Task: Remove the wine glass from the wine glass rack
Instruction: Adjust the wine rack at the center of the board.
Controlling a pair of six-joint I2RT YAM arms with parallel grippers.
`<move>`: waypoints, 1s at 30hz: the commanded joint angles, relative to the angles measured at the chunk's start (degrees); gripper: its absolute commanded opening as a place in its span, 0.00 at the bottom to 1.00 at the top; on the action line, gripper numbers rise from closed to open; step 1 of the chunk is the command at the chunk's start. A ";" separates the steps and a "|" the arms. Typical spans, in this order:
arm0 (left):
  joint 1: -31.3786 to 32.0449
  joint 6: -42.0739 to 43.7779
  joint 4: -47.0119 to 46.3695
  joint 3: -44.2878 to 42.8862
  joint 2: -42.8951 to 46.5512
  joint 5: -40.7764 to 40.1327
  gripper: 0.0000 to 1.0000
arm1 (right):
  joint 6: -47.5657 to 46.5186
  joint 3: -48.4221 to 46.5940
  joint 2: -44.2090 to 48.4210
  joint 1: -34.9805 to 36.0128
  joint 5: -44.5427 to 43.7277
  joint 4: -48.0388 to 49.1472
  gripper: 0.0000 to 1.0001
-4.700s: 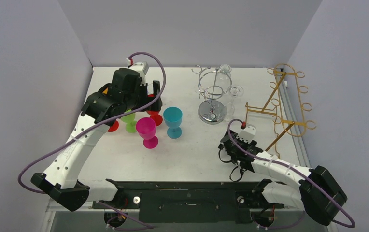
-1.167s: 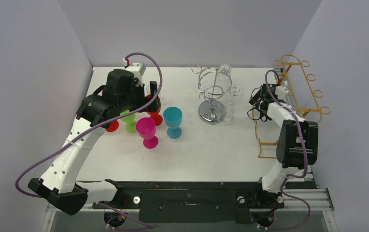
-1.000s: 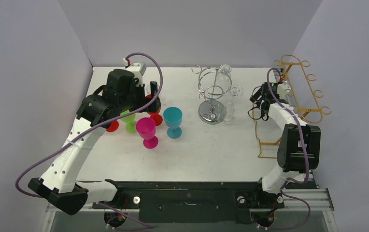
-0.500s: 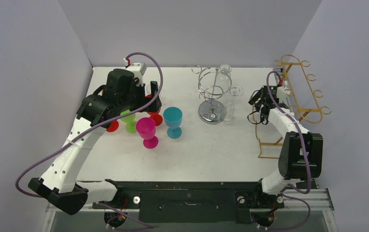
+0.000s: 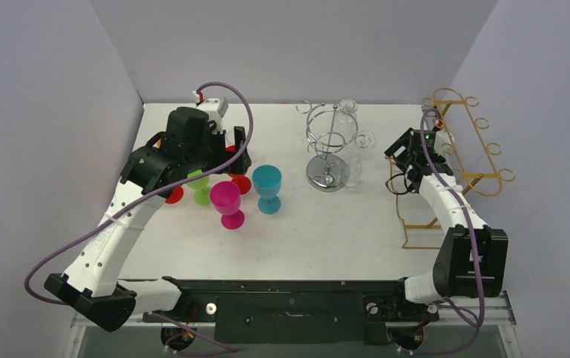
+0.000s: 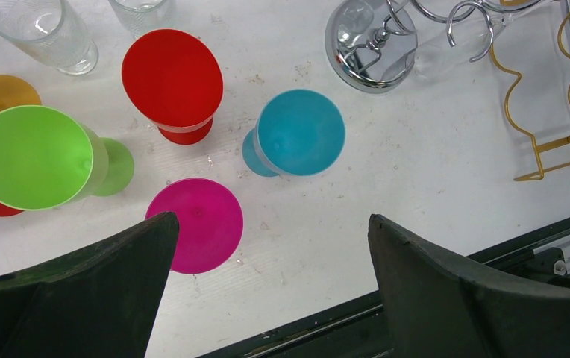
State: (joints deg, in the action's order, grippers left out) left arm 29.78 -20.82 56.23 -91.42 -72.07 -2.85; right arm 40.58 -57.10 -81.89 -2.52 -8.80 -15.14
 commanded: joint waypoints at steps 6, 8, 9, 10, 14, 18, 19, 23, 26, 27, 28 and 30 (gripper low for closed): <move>-0.42 -0.58 -3.55 1.26 1.49 0.82 0.96 | 2.85 1.34 4.96 0.76 3.31 0.45 0.83; -0.42 -0.62 -3.62 1.45 1.62 0.80 0.96 | 2.98 1.42 5.23 1.17 2.93 0.05 0.83; -0.42 -0.62 -3.70 1.52 1.65 0.77 0.96 | 3.00 1.53 5.59 1.28 2.54 0.11 0.83; -0.42 -0.58 -3.73 1.68 1.62 0.75 0.96 | 2.99 1.68 5.88 1.36 2.46 0.07 0.83; -0.47 -0.63 -3.76 2.14 1.67 0.67 0.96 | 2.38 0.99 5.15 1.46 2.15 -1.07 0.82; -0.58 -0.63 -3.97 2.49 2.15 0.78 0.96 | 1.06 0.63 4.07 1.55 1.53 -2.51 0.83; -0.64 -0.63 -4.05 2.57 2.30 0.80 0.96 | 0.81 0.74 4.00 1.60 1.43 -2.79 0.83; -1.06 -0.46 -4.39 3.17 2.66 1.31 0.96 | -0.17 1.33 4.30 1.56 0.77 -3.69 0.83; -1.27 -0.31 -4.74 3.53 2.76 1.99 0.96 | -1.00 1.37 4.72 1.37 0.11 -4.72 0.83; -1.29 -0.26 -4.90 3.75 2.80 2.16 0.96 | -1.46 0.76 4.63 1.31 -0.03 -5.12 0.83; -1.30 -0.27 -5.19 3.86 2.81 2.59 0.96 | -1.73 0.45 4.26 1.30 -0.40 -6.10 0.83; -1.30 -0.27 -5.63 4.34 2.66 3.57 0.96 | -2.34 -0.33 3.73 1.22 -0.53 -7.17 0.84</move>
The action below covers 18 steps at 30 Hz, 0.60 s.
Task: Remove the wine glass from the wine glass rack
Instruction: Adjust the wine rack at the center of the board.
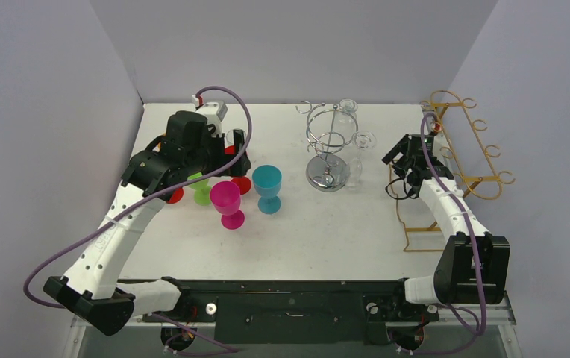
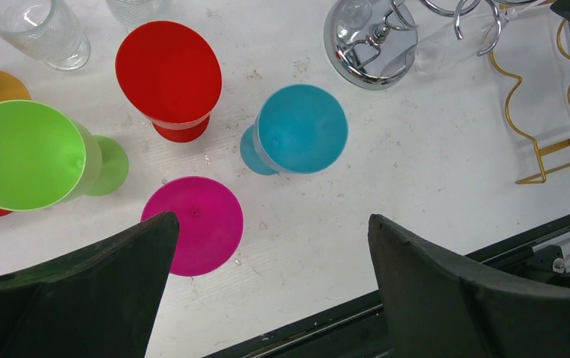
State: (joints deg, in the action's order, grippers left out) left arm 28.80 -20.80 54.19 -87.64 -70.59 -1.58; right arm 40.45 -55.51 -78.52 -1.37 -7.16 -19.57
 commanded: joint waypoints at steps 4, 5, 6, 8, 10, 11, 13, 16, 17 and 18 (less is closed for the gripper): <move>-0.32 -0.23 -4.64 1.75 0.94 4.26 0.96 | -3.20 -3.72 -0.57 0.05 -1.51 -4.92 0.84; -0.32 -0.10 -4.77 2.18 0.96 4.78 0.96 | -3.69 -4.26 -0.71 0.05 -1.38 -5.20 0.84; -0.32 -0.07 -5.03 2.37 0.86 5.03 0.96 | -3.88 -4.61 -0.82 0.05 -1.37 -6.09 0.84; -0.32 0.11 -5.46 2.91 0.74 5.82 0.96 | -4.55 -5.87 -1.27 0.05 -1.55 -7.65 0.84; -0.32 0.07 -5.95 3.50 0.53 6.61 0.96 | -5.15 -7.04 -1.53 0.05 -1.27 -8.73 0.84; -0.32 0.06 -6.16 3.64 0.45 7.02 0.96 | -5.50 -7.79 -1.61 0.05 -1.26 -9.25 0.84; -0.32 -0.06 -6.97 4.14 0.35 7.70 0.96 | -5.81 -8.50 -1.45 0.05 -1.07 -9.84 0.84; -0.32 -0.19 -7.41 4.59 0.14 8.13 0.96 | -6.05 -9.75 -1.44 0.09 0.07 -10.90 0.85; -0.32 -0.20 -7.58 4.71 0.08 8.36 0.96 | -6.07 -9.95 -1.52 0.23 0.28 -11.45 0.84; -0.32 -0.27 -7.64 4.85 -0.06 8.46 0.96 | -6.08 -10.34 -1.52 0.36 0.74 -11.67 0.84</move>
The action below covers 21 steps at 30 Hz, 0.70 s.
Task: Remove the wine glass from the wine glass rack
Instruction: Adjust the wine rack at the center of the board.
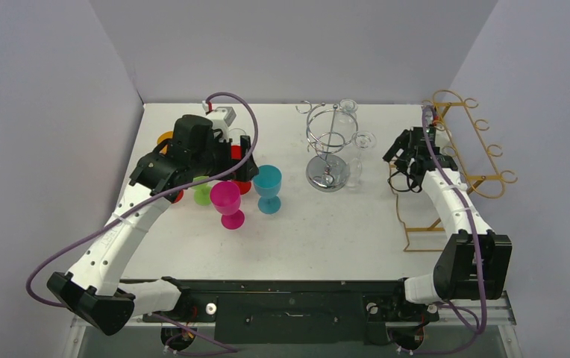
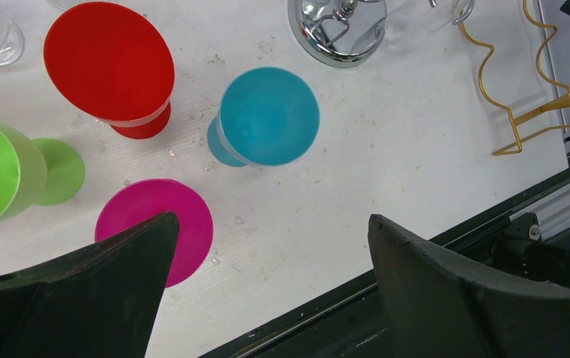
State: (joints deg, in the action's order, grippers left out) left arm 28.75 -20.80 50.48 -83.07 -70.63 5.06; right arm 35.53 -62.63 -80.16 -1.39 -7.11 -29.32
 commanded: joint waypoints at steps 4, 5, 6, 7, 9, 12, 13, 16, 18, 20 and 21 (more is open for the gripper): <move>-0.28 -0.30 -4.14 0.49 -0.39 2.04 0.96 | -0.35 -3.05 0.99 0.88 2.34 -2.60 0.84; -0.28 -0.30 -4.22 0.51 -0.56 2.10 0.96 | -0.14 -2.91 1.29 1.00 2.88 -2.41 0.84; -0.28 -0.36 -4.28 0.53 -0.60 2.13 0.96 | 0.21 -2.73 1.86 1.02 3.35 -2.37 0.84; -0.28 -0.37 -4.32 0.49 -0.68 2.18 0.96 | 0.45 -2.66 2.12 1.03 3.52 -2.31 0.84; -0.28 -0.38 -4.29 0.41 -0.88 2.15 0.96 | 1.29 -2.40 2.92 1.04 4.81 -2.03 0.84; -0.28 -0.38 -4.27 0.28 -0.99 2.08 0.96 | 2.35 -2.33 3.89 1.04 6.51 -1.80 0.84; -0.28 -0.38 -4.25 0.28 -1.06 2.03 0.96 | 2.35 -2.74 3.88 1.04 6.59 -2.03 0.84; -0.23 -0.44 -4.33 0.27 -1.00 1.94 0.96 | 1.51 -3.52 3.62 1.04 6.67 -3.38 0.84; -0.19 -0.47 -4.33 0.27 -1.01 1.96 0.96 | 0.98 -3.56 3.87 1.04 6.67 -3.90 0.84; -0.19 -0.47 -4.34 0.27 -1.00 1.98 0.96 | 0.59 -3.47 4.32 1.08 6.67 -4.23 0.84; -0.19 -0.54 -4.34 0.27 -1.07 1.97 0.96 | 0.40 -3.73 4.40 1.06 6.65 -4.42 0.84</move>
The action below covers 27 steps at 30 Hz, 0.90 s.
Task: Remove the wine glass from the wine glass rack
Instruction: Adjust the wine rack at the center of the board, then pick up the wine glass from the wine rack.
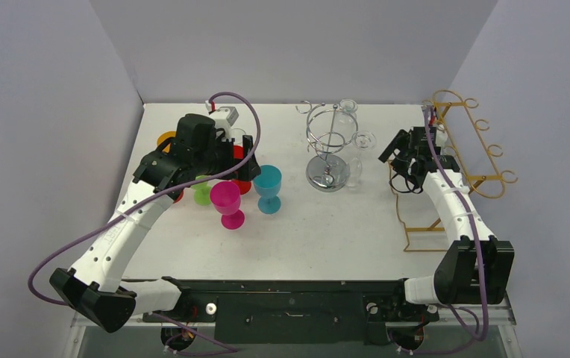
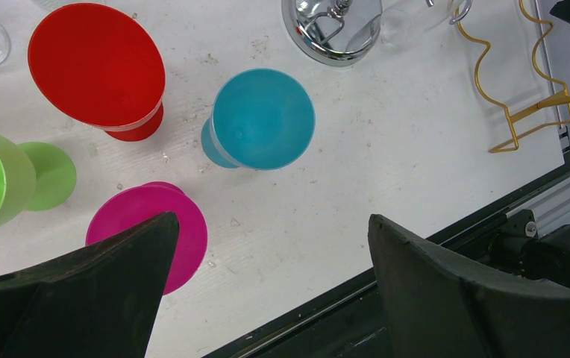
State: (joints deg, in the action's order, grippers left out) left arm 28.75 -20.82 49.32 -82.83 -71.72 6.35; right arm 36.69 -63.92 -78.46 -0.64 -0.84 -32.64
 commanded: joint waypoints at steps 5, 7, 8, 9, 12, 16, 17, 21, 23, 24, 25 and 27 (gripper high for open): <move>-0.11 -0.54 -3.05 -0.32 -0.07 0.78 0.96 | -1.44 -3.75 3.20 0.29 2.54 -2.39 0.84; -0.10 -0.52 -3.13 -0.35 -0.04 0.67 0.96 | -1.95 -4.72 3.19 0.29 3.70 -3.25 0.84; -0.10 -0.53 -3.11 -0.26 -0.01 0.53 0.96 | -2.40 -5.31 3.17 0.29 4.48 -3.54 0.84; -0.10 -0.54 -3.09 -0.24 0.04 0.43 0.96 | -2.63 -5.63 3.15 0.29 4.68 -4.31 0.84; -0.10 -0.54 -3.16 0.04 0.24 0.23 0.96 | -3.72 -6.75 3.28 1.44 5.24 -5.44 0.84; -0.10 -0.54 -3.13 0.08 0.35 0.05 0.96 | -3.98 -7.72 3.20 1.52 6.95 -6.53 0.84; -0.10 -0.54 -2.99 0.00 0.38 0.02 0.96 | -4.03 -8.02 3.17 1.52 7.69 -6.68 0.84; -0.10 -0.62 -3.06 0.01 0.50 -0.16 0.96 | -4.44 -8.61 3.34 1.61 8.57 -7.93 0.84; -0.10 -0.77 -3.13 0.08 0.65 -0.07 0.96 | -4.51 -8.53 4.21 1.61 8.74 -8.36 0.84; -0.10 -0.79 -3.23 0.14 0.68 -0.09 0.96 | -4.47 -8.51 4.37 1.61 8.88 -8.68 0.84; -0.10 -0.84 -3.25 0.24 0.74 -0.08 0.96 | -4.44 -8.44 4.76 1.61 9.31 -8.72 0.84; -0.10 -0.87 -3.26 0.36 0.83 -0.06 0.96 | -4.14 -8.30 5.45 1.61 9.66 -8.90 0.84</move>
State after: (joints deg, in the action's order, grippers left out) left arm 28.75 -20.99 49.28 -82.81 -71.85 6.31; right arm 33.15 -70.11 -76.69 0.80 7.55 -41.10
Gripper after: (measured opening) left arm 0.963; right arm 0.841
